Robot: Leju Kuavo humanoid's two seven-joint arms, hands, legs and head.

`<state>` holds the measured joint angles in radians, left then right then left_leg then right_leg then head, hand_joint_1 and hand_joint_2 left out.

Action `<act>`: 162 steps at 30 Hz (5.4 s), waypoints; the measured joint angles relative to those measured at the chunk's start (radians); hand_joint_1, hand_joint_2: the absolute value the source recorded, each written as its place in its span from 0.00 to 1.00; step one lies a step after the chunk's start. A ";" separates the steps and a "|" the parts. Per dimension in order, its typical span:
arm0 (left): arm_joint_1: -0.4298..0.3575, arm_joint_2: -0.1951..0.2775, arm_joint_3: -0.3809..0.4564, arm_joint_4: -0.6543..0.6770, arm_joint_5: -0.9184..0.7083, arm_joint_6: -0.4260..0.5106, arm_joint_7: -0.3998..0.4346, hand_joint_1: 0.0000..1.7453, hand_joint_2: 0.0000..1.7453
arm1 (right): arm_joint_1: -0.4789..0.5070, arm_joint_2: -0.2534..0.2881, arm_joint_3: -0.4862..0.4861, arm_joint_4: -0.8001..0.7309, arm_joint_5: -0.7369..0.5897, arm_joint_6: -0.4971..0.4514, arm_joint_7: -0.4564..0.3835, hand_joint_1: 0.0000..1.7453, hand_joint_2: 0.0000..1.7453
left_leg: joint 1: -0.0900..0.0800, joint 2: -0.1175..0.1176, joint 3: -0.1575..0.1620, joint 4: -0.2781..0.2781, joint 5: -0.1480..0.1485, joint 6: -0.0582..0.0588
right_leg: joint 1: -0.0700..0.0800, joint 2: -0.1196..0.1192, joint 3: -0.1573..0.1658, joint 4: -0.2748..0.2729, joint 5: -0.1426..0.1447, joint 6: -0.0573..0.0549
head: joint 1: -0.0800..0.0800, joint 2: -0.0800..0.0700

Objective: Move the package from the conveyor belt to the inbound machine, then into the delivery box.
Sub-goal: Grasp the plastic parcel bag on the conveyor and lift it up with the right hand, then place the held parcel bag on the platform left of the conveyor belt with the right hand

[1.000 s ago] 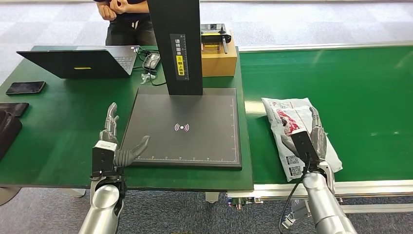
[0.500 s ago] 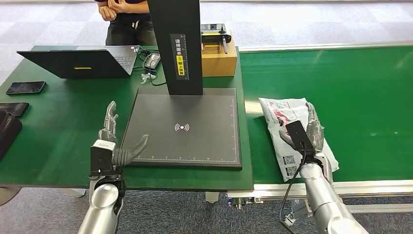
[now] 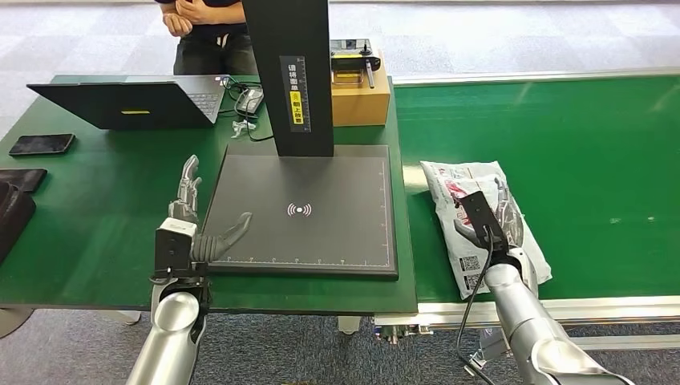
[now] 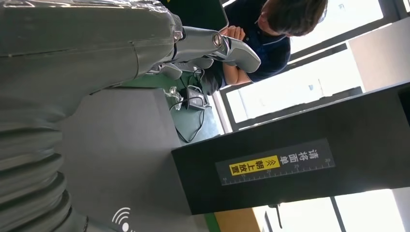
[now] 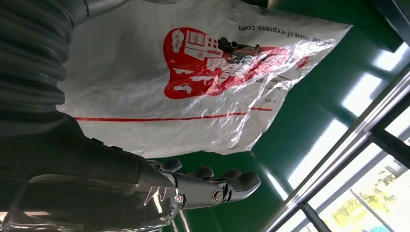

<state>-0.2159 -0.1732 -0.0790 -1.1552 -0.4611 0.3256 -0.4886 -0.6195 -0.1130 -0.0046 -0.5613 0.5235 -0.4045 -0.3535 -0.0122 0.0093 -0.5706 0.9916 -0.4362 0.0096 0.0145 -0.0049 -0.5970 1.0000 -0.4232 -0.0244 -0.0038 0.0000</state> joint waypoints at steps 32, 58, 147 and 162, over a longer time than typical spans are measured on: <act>0.023 -0.013 -0.011 -0.001 -0.034 -0.032 0.043 0.00 1.00 | 0.232 0.091 -0.043 -0.225 0.037 -0.104 0.147 0.00 1.00 | 0.000 -0.002 0.000 0.000 0.000 0.000 | 0.000 -0.003 0.000 0.000 0.000 0.000 | 0.000 0.000; 0.026 -0.019 -0.016 -0.001 -0.035 -0.034 0.043 0.00 1.00 | 0.317 0.111 -0.148 -0.411 0.120 -0.104 0.222 0.00 1.00 | 0.000 -0.001 0.000 0.000 0.000 0.000 | 0.000 -0.001 0.000 0.000 0.000 0.000 | 0.000 0.000; 0.000 -0.020 -0.037 0.023 -0.035 -0.030 0.030 0.00 1.00 | 0.504 0.165 -0.060 -0.832 0.269 -0.068 0.140 1.00 1.00 | 0.000 -0.001 -0.003 -0.001 0.000 0.000 | 0.000 0.000 -0.003 0.000 0.000 0.000 | 0.000 0.000; 0.000 -0.019 -0.036 0.026 -0.030 -0.013 0.010 0.00 1.00 | 0.554 0.153 0.159 -1.046 0.307 -0.065 0.108 1.00 1.00 | 0.000 -0.001 -0.004 -0.001 0.000 0.000 | 0.000 0.000 -0.004 0.000 0.000 0.000 | 0.000 0.000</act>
<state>-0.2156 -0.1926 -0.1150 -1.1295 -0.4911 0.3128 -0.4784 -0.0651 0.0402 0.1540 -1.6074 0.8309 -0.4696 -0.2454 -0.0122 0.0087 -0.5743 0.9911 -0.4366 0.0095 0.0146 -0.0051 -0.6006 0.9999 -0.4235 -0.0244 -0.0038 0.0000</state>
